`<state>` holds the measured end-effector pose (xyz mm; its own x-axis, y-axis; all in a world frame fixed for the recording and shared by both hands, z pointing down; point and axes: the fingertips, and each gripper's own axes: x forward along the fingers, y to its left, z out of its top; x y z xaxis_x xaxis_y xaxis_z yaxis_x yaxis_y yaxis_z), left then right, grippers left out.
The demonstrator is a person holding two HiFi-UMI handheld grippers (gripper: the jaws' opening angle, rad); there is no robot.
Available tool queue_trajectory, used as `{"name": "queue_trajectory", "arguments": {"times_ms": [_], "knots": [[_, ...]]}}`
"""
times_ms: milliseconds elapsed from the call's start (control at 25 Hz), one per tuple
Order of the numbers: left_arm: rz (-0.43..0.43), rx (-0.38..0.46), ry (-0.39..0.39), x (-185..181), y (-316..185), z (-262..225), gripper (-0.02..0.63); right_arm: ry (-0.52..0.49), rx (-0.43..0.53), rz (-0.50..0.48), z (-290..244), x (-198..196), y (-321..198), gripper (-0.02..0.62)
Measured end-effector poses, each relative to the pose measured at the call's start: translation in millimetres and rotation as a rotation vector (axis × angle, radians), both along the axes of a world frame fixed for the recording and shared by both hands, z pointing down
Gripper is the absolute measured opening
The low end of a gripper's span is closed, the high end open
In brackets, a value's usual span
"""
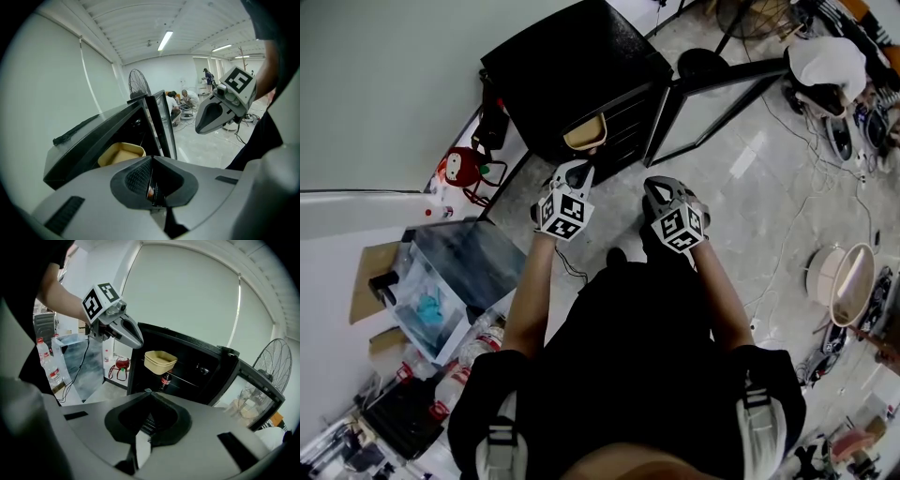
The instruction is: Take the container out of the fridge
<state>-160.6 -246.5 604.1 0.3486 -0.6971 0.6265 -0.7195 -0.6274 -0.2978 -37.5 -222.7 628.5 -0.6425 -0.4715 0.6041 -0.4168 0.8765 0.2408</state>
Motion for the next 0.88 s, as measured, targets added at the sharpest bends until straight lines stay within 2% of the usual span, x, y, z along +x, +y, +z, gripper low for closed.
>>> {"name": "queue_trajectory", "arguments": {"times_ms": [120,240,440,720,880], "knots": [[0.001,-0.01,-0.044,0,-11,6,0.025,-0.008,-0.005,-0.001,1,2,-7,-0.002],[-0.002,-0.014,-0.061,1,-21,7,0.026,-0.013,-0.011,-0.005,2,4,-13,-0.002],[0.004,-0.021,-0.097,1,-33,13,0.071,-0.01,-0.017,-0.007,5,8,-20,-0.002],[0.007,-0.041,-0.146,-6,-47,24,0.074,-0.008,-0.03,-0.002,6,10,-28,-0.002],[0.035,-0.043,-0.224,-9,-53,32,0.075,-0.014,-0.035,0.005,6,11,-33,-0.002]]}}
